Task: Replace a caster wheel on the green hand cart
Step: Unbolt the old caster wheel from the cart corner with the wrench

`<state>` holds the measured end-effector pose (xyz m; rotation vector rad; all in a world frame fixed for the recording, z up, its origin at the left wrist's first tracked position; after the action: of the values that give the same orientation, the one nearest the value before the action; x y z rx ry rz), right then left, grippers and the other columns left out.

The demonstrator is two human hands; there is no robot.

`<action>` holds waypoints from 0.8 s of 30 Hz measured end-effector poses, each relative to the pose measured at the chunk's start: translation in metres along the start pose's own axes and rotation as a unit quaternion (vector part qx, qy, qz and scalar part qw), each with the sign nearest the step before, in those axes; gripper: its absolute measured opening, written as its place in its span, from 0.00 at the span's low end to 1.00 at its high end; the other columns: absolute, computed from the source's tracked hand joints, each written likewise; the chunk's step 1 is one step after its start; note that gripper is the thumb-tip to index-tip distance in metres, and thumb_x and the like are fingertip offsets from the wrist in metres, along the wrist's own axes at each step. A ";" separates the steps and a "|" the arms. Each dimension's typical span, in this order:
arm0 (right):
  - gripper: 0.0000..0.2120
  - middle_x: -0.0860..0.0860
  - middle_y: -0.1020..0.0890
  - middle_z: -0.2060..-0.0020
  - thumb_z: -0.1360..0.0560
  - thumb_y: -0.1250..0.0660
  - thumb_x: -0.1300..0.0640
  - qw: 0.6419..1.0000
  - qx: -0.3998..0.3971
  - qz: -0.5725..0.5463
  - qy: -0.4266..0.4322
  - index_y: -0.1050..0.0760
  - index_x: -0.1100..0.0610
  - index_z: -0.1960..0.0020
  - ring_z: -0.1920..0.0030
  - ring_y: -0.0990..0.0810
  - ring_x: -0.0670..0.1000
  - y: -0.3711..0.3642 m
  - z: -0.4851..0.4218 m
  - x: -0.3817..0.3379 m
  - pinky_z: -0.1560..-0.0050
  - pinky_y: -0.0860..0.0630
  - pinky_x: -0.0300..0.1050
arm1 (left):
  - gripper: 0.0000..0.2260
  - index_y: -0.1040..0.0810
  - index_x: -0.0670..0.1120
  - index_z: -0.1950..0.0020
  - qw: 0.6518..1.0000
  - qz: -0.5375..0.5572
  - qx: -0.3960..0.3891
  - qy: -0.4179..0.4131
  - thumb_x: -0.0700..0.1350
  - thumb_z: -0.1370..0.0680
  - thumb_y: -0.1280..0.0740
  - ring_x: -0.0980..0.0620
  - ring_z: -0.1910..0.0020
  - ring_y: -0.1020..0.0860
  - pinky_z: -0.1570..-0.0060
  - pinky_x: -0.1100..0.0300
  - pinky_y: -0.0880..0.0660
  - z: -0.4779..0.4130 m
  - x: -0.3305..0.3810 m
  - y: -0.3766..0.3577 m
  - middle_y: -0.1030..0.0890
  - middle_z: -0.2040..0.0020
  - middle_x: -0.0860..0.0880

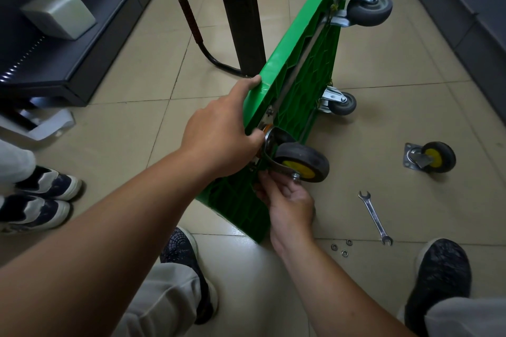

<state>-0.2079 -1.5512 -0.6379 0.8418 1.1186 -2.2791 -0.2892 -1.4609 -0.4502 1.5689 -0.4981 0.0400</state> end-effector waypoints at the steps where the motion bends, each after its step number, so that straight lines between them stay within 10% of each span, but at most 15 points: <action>1: 0.07 0.54 0.12 0.52 0.25 0.25 0.64 1.000 0.000 0.003 0.007 0.16 0.58 0.48 0.51 0.13 0.52 0.001 0.000 -0.001 0.51 0.19 0.42 | 0.34 0.41 0.64 0.20 1.000 -0.001 0.000 0.000 0.53 0.23 0.29 0.61 0.66 0.32 0.61 0.55 0.33 0.000 0.000 0.000 0.35 0.62 0.61; 12: 0.08 0.53 0.12 0.59 0.28 0.22 0.65 0.992 -0.005 0.063 0.105 0.15 0.54 0.54 0.56 0.13 0.50 0.003 0.005 -0.010 0.56 0.20 0.36 | 0.35 0.42 0.64 0.20 1.000 -0.009 -0.010 0.010 0.52 0.23 0.29 0.48 0.63 0.26 0.63 0.54 0.33 0.001 0.003 0.002 0.31 0.61 0.54; 24: 0.12 0.52 0.16 0.66 0.30 0.22 0.71 0.951 0.068 0.285 0.095 0.19 0.56 0.56 0.68 0.21 0.44 0.117 -0.018 0.017 0.64 0.23 0.32 | 0.36 0.43 0.62 0.18 1.000 -0.014 -0.003 -0.010 0.52 0.22 0.29 0.58 0.67 0.32 0.70 0.59 0.37 0.002 0.005 0.000 0.31 0.58 0.54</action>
<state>-0.1404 -1.6040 -0.7207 1.2715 0.6723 -1.8275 -0.2856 -1.4646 -0.4484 1.5718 -0.4913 0.0024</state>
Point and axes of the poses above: each hand's wrist, its own z-axis away from the middle knuckle, its own y-axis out of the back of the hand, x = y × z, the point moved 6 cm from there along -z, towards the middle knuckle
